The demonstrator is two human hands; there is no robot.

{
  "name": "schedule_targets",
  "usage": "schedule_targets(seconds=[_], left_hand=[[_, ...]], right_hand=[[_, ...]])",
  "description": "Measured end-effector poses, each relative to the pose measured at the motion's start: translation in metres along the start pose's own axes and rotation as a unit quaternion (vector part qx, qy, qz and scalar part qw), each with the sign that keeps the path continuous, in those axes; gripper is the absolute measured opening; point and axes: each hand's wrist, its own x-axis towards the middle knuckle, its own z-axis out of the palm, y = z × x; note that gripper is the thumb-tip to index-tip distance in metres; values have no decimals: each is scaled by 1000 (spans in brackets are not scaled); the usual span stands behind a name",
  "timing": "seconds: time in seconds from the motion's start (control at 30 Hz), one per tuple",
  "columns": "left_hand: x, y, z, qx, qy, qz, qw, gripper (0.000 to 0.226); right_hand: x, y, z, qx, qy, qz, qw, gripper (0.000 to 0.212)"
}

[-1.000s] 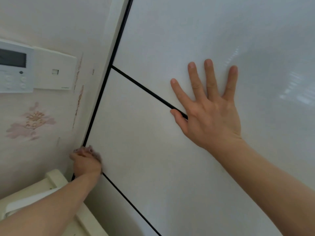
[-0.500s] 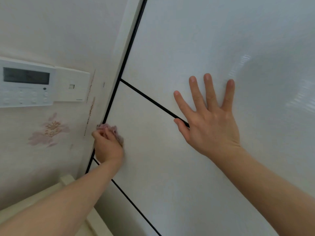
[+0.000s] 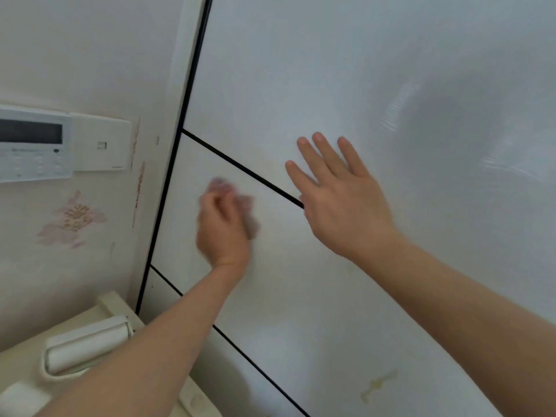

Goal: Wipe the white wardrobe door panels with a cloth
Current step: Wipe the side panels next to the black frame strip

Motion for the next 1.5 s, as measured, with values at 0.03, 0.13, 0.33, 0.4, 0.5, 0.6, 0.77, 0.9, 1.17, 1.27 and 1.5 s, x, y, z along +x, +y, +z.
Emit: schedule_targets(seconds=[0.03,0.13,0.33,0.4,0.5,0.6,0.77,0.9,1.17,1.27,1.5], left_hand=[[1,-40,-8,28,17,-79,996,16],[-31,-141,-34,40,6,-227,973,11],[-46,-87,-19,54,-18,-105,993,14],[-48,-23,-8,0,-55,29,998,9],[-40,32,6,-42,-60,136,988,13],[-5,8,5,-23,24,97,995,14],[59,-83,-17,4,103,-143,984,20],[19,-54,-8,99,32,-95,990,14],[-128,31,-16,3,-168,144,975,19],[-120,-18,-27,34,-120,-18,992,9],[-99,53,-16,-11,-152,101,983,5]], right_hand=[[-10,7,-2,-4,-3,-8,1000,57],[-24,11,0,-47,-9,-9,999,61],[-21,10,9,-60,-12,0,998,61],[-22,9,9,-60,-6,2,998,58],[-23,9,11,-60,14,-2,998,53],[-24,7,12,-52,17,6,998,55],[-22,9,11,-47,12,-2,999,57],[-21,7,10,-63,2,-3,998,59],[-49,14,-14,22,40,-7,999,51],[-95,39,-25,9,52,25,998,45],[-124,54,-27,-19,48,48,997,55]])
